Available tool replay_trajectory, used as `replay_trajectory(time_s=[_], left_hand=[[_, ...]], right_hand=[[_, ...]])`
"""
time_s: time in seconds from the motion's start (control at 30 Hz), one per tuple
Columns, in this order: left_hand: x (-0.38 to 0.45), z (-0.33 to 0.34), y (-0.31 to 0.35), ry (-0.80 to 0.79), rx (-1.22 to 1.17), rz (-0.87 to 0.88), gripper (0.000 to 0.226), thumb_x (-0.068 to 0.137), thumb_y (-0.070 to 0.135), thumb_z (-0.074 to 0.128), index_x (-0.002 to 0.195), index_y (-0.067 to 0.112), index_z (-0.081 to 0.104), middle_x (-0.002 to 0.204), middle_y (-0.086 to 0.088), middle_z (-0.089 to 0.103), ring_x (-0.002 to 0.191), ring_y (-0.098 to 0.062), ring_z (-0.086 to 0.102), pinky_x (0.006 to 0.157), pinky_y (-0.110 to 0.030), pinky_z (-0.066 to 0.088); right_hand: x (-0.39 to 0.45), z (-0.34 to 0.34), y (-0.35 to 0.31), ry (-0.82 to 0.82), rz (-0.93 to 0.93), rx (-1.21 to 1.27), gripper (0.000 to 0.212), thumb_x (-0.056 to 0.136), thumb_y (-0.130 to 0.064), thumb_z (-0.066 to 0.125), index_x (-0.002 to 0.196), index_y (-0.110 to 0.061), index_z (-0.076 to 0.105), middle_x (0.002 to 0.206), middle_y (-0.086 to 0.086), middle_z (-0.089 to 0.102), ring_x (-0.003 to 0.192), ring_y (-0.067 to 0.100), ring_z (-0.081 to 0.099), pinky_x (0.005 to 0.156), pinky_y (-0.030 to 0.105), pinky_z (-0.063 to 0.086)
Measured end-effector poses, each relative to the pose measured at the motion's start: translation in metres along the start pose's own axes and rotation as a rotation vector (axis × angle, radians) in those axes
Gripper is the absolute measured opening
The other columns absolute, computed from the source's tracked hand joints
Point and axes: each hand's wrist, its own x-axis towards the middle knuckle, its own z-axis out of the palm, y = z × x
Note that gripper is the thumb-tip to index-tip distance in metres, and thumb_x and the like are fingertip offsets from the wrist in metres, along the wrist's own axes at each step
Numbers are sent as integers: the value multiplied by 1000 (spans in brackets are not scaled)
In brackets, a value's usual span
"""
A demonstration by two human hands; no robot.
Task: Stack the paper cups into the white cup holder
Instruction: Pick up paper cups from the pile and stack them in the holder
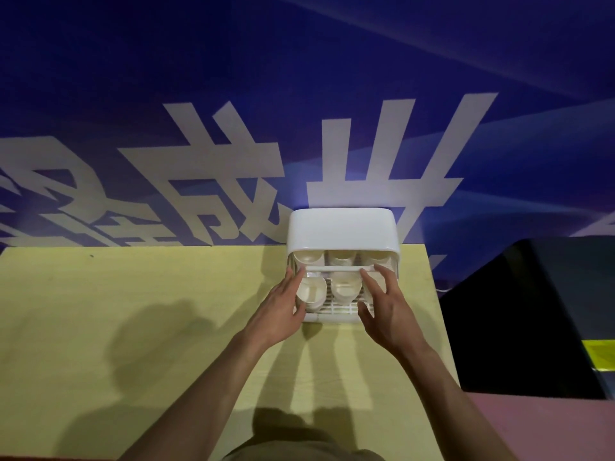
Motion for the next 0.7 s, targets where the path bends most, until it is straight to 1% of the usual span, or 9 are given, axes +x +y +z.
replay_trajectory(time_s=[0.07,0.13,0.2,0.37,0.43,0.53,0.6,0.7], left_hand=[[-7,3,0,-7,-16,-6,79,101,25,51,160,37,2,170,-1,3,155,-16,15,119,-33,29],[-13,6,-2,-19,-21,-4,79,101,25,52,161,37,2,170,-1,3,154,-17,16,120,-33,28],[-19,11,-3,-35,-22,-2,79,101,25,52,161,38,2,170,-2,5,155,-18,16,120,-33,28],[-28,19,1,-69,-14,-23,83,101,24,52,160,38,-4,170,-6,4,154,-20,17,121,-38,28],[-30,21,2,-85,1,-37,84,102,24,51,159,40,-7,170,-5,2,154,-20,18,121,-37,28],[-33,22,3,-96,6,-48,83,102,24,49,159,41,-9,170,-4,-1,152,-20,21,119,-35,31],[-35,24,3,-98,8,-50,83,102,24,49,159,42,-9,170,-4,0,152,-19,22,118,-35,32],[-37,27,2,-106,7,-56,81,103,25,48,159,42,-9,170,-6,3,152,-18,22,118,-35,32]], right_hand=[[-7,2,1,-13,17,3,67,92,-21,72,152,-21,42,158,7,29,94,17,65,82,29,57],[-14,5,2,-11,14,7,69,90,-20,73,151,-21,43,155,9,31,95,21,66,76,25,52],[-21,9,4,-14,16,15,68,89,-19,73,150,-20,44,153,9,31,96,26,66,73,24,48],[-35,22,3,-9,79,55,64,91,-16,70,149,-19,43,151,9,30,110,29,63,80,33,58],[-39,26,3,1,78,80,61,91,-13,69,147,-16,46,150,9,31,104,28,63,76,31,56],[-42,29,3,12,92,99,56,91,-10,67,144,-15,49,148,8,34,98,24,64,74,23,48],[-43,32,4,15,104,98,54,92,-9,66,143,-14,51,147,7,36,101,23,63,77,21,47],[-47,38,6,1,112,84,52,91,-8,68,141,-12,54,146,7,41,108,25,64,83,22,50]])
